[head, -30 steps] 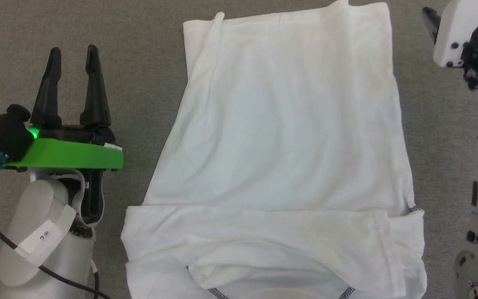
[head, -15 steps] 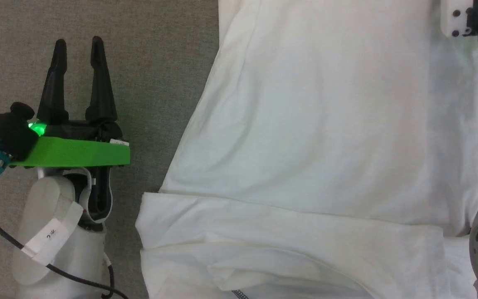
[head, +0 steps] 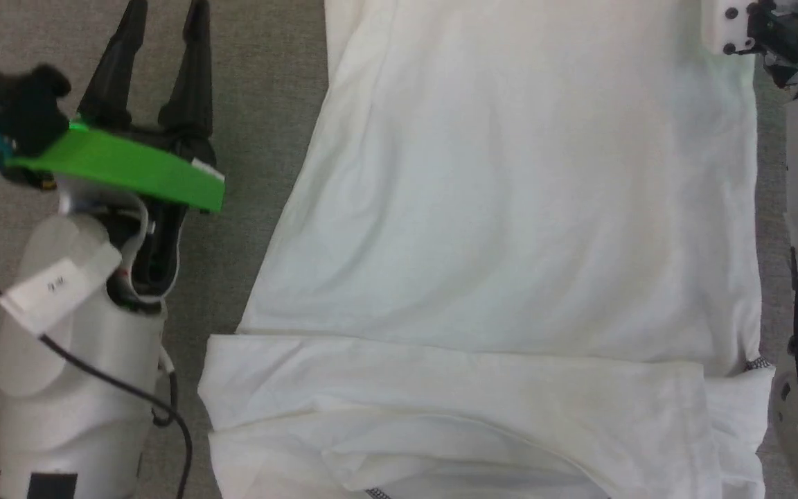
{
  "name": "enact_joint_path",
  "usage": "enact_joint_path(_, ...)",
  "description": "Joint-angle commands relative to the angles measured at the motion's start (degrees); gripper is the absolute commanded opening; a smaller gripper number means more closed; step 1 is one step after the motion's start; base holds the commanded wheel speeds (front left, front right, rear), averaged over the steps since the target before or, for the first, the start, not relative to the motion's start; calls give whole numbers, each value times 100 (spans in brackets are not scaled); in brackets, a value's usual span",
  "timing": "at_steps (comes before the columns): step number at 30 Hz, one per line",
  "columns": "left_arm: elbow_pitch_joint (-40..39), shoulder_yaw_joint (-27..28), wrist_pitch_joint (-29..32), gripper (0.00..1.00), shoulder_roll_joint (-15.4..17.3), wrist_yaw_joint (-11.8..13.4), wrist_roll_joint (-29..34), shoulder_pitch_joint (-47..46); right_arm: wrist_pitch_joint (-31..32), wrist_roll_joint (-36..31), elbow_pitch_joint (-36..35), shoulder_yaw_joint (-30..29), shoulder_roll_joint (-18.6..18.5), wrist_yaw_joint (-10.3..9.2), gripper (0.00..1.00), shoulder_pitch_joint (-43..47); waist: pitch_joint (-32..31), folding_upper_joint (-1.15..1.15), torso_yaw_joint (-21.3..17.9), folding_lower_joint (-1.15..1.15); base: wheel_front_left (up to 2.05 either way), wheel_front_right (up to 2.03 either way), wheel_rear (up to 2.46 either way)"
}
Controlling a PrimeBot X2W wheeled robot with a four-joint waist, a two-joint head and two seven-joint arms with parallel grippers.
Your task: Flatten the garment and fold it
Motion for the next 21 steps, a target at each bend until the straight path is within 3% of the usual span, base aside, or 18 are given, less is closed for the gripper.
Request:
enact_joint_path(1, 223, -311, 1131, 100, 195, -39, -543, -873, -46, 213, -84, 157, -40, -8, 0, 74, -111, 0, -247, -1, 0, 0, 0)
enact_joint_path(5, 713, -665, 2681, 100, 359, -25, -910, -1805, -31, 389, -177, 305, -67, -8, 0, 91, -67, 0, -350, -1, 0, 0, 0)
enact_joint_path(9, 1258, -1137, 3973, 100, 423, 14, -871, -2609, -39, 533, -277, 430, -76, -8, 0, 113, 19, 0, -447, -1, 0, 0, 0)
enact_joint_path(13, 1601, -1502, 4585, 100, 325, 11, -790, -2998, -63, 623, -342, 509, -79, -8, 0, 128, 108, 0, -514, -1, 0, 0, 0)
enact_joint_path(20, 1946, -1813, 4754, 100, 270, -5, -671, -3165, -90, 723, -377, 588, -109, -8, 0, 156, 186, 0, -592, -1, 0, 0, 0)
enact_joint_path(21, 1965, -1855, 4739, 35, 286, -10, -663, -3172, -96, 734, -381, 596, -115, -8, 0, 159, 194, 0, -599, -1, 0, 0, 0)
